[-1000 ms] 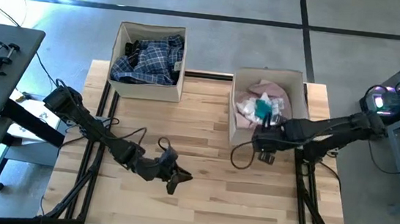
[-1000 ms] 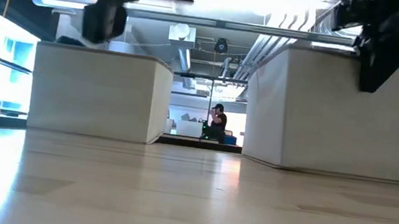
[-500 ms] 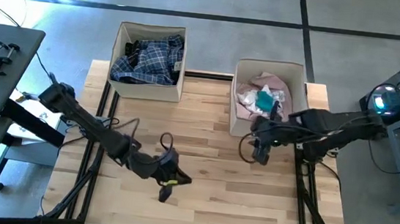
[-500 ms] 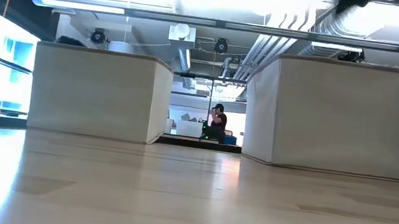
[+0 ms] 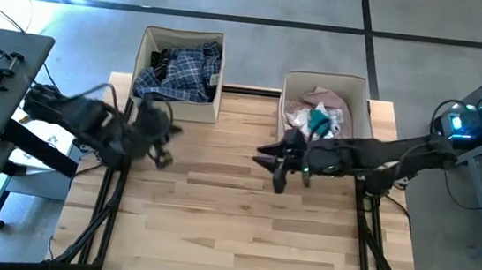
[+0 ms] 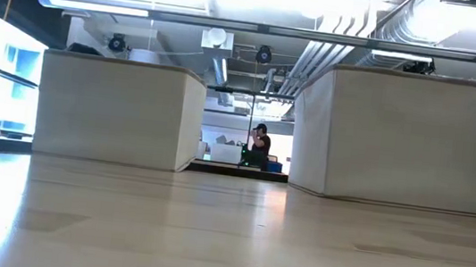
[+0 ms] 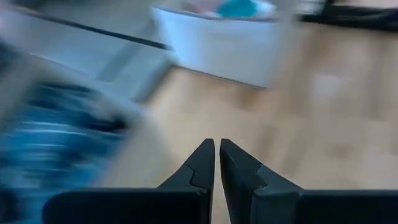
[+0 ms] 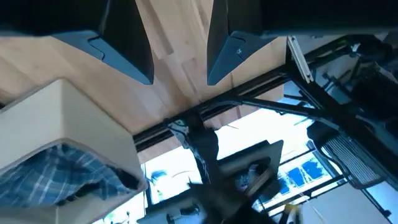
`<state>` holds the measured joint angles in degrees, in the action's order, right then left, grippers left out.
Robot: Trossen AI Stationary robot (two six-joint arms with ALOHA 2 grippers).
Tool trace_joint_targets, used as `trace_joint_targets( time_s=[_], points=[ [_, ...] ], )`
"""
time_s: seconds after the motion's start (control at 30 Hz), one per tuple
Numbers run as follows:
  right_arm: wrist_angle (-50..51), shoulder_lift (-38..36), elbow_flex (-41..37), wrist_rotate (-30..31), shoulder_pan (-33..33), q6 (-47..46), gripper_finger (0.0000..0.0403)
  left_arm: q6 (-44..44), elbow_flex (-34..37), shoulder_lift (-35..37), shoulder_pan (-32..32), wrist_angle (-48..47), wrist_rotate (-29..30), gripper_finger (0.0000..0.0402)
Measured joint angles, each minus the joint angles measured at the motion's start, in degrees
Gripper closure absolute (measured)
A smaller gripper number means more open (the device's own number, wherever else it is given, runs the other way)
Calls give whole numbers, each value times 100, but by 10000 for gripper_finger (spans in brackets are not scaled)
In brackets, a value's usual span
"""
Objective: Sort clothes
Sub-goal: Adjust the left laundry organizer
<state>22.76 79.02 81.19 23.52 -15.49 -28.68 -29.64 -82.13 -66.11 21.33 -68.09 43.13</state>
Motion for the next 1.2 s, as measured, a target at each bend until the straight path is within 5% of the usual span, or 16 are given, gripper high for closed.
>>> trace_joint_targets(
  time_s=[0.13,0.33,0.5,0.8,1.2],
  points=[
    [-337,501,-10,-34,-74,-453,265,1130,0,291,-421,-114,640,385],
    [-1181,1072,7,-97,-395,-885,265,2494,2,427,-978,-159,-256,374],
    [-2271,1426,7,67,-581,-899,265,2957,42,390,-1722,-433,-1110,318],
    [-3313,1557,9,855,-866,-820,265,3445,1141,409,-3059,-490,-1070,209],
    [-3209,1559,9,1136,-941,-733,265,4904,2593,409,-4504,877,-1335,272]
  ],
)
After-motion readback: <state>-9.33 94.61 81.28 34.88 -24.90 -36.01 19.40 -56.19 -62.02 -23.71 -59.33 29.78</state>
